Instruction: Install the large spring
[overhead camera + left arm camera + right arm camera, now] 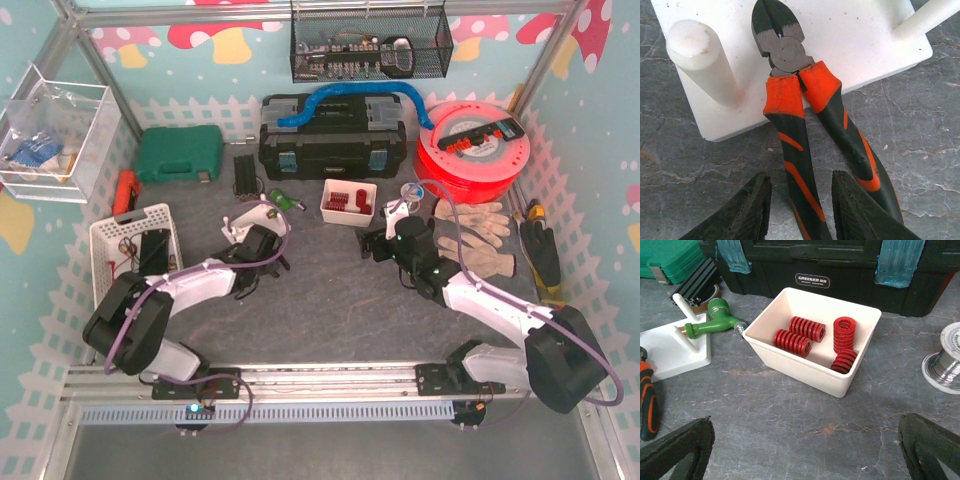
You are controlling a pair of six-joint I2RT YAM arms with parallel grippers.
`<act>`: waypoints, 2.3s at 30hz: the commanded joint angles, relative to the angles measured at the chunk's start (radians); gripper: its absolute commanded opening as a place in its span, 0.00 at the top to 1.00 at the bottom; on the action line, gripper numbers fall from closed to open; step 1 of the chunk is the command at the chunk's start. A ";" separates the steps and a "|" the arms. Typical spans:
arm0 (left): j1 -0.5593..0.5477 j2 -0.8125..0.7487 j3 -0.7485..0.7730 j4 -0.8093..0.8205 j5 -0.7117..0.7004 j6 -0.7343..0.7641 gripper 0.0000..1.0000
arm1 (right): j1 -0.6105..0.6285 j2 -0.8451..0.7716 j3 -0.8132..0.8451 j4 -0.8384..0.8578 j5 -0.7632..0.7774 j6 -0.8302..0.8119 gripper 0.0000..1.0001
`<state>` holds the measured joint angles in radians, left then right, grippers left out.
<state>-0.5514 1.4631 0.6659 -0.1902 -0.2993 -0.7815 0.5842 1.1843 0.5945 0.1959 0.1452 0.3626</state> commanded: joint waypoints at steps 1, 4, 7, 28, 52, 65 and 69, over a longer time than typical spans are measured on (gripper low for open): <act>-0.005 0.024 0.029 0.005 -0.012 -0.015 0.62 | 0.008 0.009 -0.007 0.027 0.034 -0.013 0.00; -0.005 0.041 0.031 0.009 -0.016 -0.013 0.63 | 0.010 0.011 -0.008 0.027 0.038 -0.013 0.00; -0.005 0.057 0.034 0.013 -0.021 -0.009 0.63 | 0.011 0.011 -0.008 0.027 0.040 -0.015 0.00; -0.005 0.082 0.057 0.019 -0.010 0.045 0.92 | 0.013 -0.006 -0.018 0.031 0.077 -0.018 0.00; 0.297 -0.102 0.257 0.066 -0.188 -0.011 1.00 | 0.014 -0.032 -0.030 0.035 0.097 -0.011 0.00; 0.286 -0.073 0.268 -0.028 -0.270 -0.036 1.00 | 0.014 -0.011 -0.022 0.034 0.099 -0.015 0.00; 0.303 -0.118 0.228 -0.125 -0.316 0.073 1.00 | 0.014 -0.010 -0.022 0.032 0.100 -0.013 0.00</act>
<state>-0.2672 1.4071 0.9226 -0.2344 -0.5323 -0.8082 0.5903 1.1694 0.5789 0.2104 0.2291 0.3550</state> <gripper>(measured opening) 0.164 0.996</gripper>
